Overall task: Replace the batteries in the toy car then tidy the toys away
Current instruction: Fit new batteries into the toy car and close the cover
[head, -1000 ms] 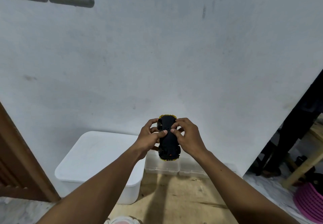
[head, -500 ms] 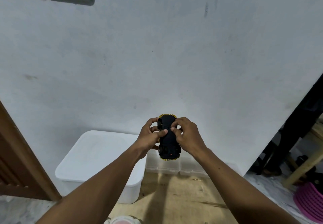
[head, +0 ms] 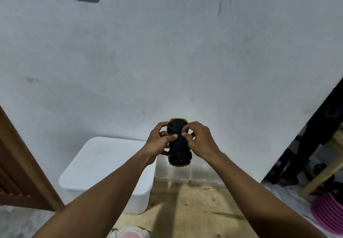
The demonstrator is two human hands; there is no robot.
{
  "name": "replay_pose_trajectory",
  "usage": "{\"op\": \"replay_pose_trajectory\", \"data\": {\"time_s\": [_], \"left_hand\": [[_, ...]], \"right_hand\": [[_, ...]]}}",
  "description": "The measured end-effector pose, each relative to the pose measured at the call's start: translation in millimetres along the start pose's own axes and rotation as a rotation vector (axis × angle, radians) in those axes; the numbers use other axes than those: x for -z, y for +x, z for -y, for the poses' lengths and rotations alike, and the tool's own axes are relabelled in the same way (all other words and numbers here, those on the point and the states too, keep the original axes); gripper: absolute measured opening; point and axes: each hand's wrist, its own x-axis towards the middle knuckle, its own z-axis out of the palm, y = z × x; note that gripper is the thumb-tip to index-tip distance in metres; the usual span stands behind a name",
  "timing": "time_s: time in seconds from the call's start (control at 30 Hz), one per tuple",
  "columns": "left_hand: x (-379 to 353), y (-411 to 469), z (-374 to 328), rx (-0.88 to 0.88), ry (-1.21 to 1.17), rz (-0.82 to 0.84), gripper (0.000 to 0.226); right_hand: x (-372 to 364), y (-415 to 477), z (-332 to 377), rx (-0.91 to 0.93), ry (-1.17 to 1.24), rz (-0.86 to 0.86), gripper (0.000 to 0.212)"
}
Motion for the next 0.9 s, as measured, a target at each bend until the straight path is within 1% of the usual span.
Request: {"op": "replay_pose_trajectory", "data": {"time_s": [0.17, 0.27, 0.37, 0.57, 0.67, 0.73, 0.9], "left_hand": [[0, -1, 2, 0.007, 0.004, -0.003, 0.040], [1, -1, 2, 0.007, 0.011, -0.010, 0.041], [2, -1, 1, 0.004, 0.014, -0.017, 0.041], [1, -4, 2, 0.000, 0.013, -0.034, 0.039], [3, -4, 3, 0.014, 0.008, -0.033, 0.040], [4, -4, 3, 0.020, 0.003, -0.029, 0.040], [4, -5, 3, 0.018, 0.008, -0.026, 0.042]], "right_hand": [[-2, -1, -2, -0.001, -0.026, 0.020, 0.002], [-3, -2, -2, 0.027, -0.025, 0.038, 0.009], [-4, 0, -1, 0.022, -0.056, 0.034, 0.006], [-11, 0, 3, 0.004, -0.182, 0.041, 0.008], [-12, -3, 1, 0.035, -0.151, 0.045, 0.006], [-12, -4, 0, 0.055, -0.116, 0.051, 0.010], [-13, -1, 0, 0.029, -0.119, 0.035, 0.004]]}}
